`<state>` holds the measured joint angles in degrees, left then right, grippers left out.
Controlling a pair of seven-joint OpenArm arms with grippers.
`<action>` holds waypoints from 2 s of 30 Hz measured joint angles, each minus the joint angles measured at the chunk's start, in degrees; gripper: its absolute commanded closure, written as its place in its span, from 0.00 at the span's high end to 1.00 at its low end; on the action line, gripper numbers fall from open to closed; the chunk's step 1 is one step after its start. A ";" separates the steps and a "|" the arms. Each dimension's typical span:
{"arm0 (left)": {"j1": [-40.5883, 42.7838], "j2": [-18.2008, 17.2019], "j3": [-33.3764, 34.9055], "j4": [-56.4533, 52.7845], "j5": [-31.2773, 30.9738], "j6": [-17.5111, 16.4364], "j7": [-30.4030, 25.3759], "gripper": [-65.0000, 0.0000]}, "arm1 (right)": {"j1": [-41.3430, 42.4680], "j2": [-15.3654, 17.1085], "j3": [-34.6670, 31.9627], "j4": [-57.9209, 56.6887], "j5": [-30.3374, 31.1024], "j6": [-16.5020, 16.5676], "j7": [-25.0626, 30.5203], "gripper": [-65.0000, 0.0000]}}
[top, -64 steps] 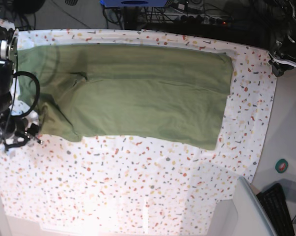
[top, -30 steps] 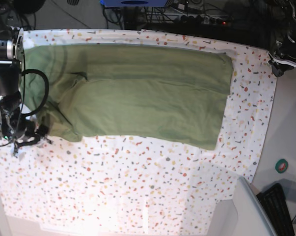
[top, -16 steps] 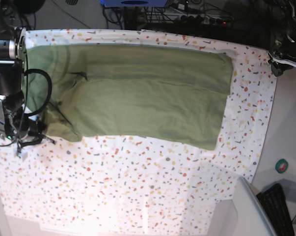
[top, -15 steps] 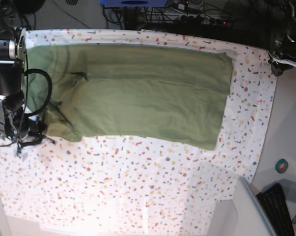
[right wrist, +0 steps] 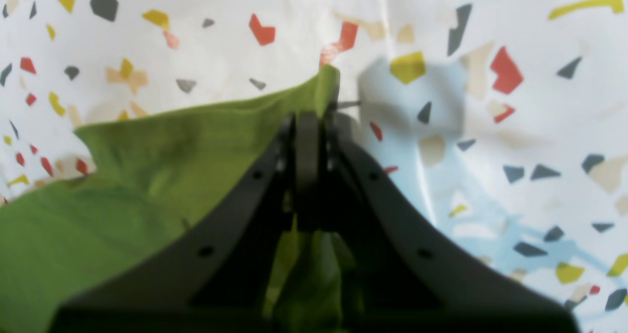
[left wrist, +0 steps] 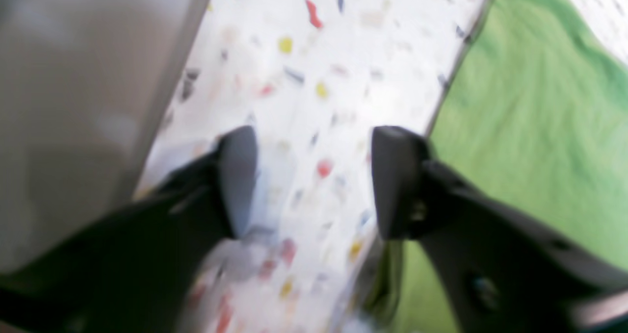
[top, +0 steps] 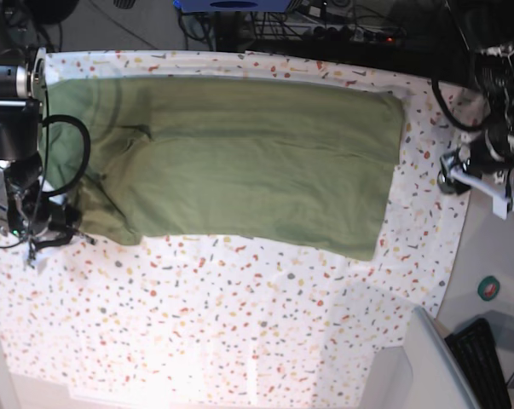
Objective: Layout the t-shirt on the table in an organized manner, then fold the t-shirt properly
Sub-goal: 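Move the left gripper down and grasp the shirt's hem edge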
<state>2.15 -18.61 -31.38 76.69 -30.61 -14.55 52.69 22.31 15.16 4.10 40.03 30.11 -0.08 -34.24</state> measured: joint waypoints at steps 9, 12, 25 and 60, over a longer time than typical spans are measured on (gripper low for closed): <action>-29.33 -3.69 30.58 -33.24 -1.09 -0.48 -7.82 0.79 | -0.11 -0.02 0.02 0.02 -0.09 -0.07 -0.28 0.00; -35.89 -3.63 39.01 -46.38 -1.05 -0.50 -14.01 0.80 | -0.07 0.07 0.02 0.00 0.00 0.00 -0.24 0.00; -39.41 0.81 50.23 -52.24 -0.87 -0.39 -19.10 0.80 | -0.11 0.04 0.04 0.02 -0.11 -0.13 -0.22 0.00; -35.67 2.25 50.23 -47.69 -0.92 -0.42 -23.78 0.00 | -1.07 0.24 -0.44 0.33 -0.24 0.59 11.47 0.00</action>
<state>-33.52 -16.36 18.85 28.99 -31.53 -14.96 28.91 21.23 15.40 3.66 40.36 29.87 0.51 -22.76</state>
